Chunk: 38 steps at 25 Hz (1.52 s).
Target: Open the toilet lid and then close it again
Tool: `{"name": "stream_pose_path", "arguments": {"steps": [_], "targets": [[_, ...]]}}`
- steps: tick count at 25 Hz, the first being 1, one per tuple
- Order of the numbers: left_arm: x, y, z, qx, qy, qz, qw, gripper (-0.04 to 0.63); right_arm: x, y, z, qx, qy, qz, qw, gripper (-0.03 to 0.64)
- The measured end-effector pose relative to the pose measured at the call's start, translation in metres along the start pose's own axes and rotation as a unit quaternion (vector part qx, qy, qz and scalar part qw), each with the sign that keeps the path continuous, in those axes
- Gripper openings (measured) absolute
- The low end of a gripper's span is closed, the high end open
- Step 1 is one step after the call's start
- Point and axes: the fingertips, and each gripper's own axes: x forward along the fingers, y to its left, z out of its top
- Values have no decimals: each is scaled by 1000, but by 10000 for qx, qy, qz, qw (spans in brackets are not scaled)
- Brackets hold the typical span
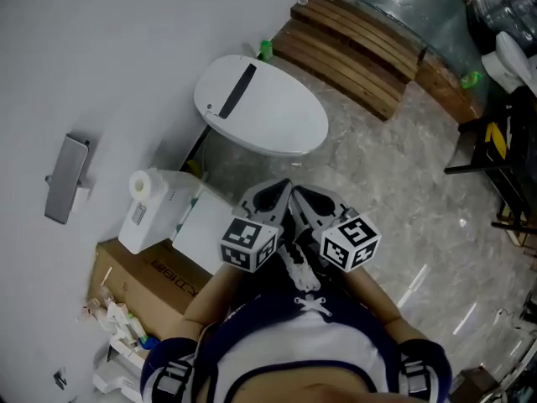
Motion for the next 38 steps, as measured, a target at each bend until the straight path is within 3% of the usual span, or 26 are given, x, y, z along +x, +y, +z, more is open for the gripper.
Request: {"name": "stream_pose_path", "arguments": {"steps": [8, 11, 14, 16, 27, 32, 38], "targets": [[68, 42, -20, -143, 470, -101, 9987, 6, 42, -65, -15, 700, 458, -234, 9962, 11], [95, 56, -36, -63, 758, -30, 9971, 6, 53, -92, -23, 1385, 340, -92, 9897, 11], [118, 69, -54, 92, 1137, 91, 9934, 6, 65, -119, -34, 2203, 164, 71, 9753, 11], [132, 78, -63, 139, 1329, 116, 9910, 6, 74, -139, -43, 2490, 124, 89, 9684, 11], [225, 138, -130, 193, 1699, 163, 9851, 6, 125, -253, -109, 3495, -128, -206, 9366, 11], [257, 148, -168, 547, 1902, -43, 9802, 6, 141, -289, -151, 3811, -110, -454, 9233, 11], [284, 156, -215, 614, 2177, -266, 9737, 6, 157, -323, -197, 3978, -65, -728, 9146, 14]]}}
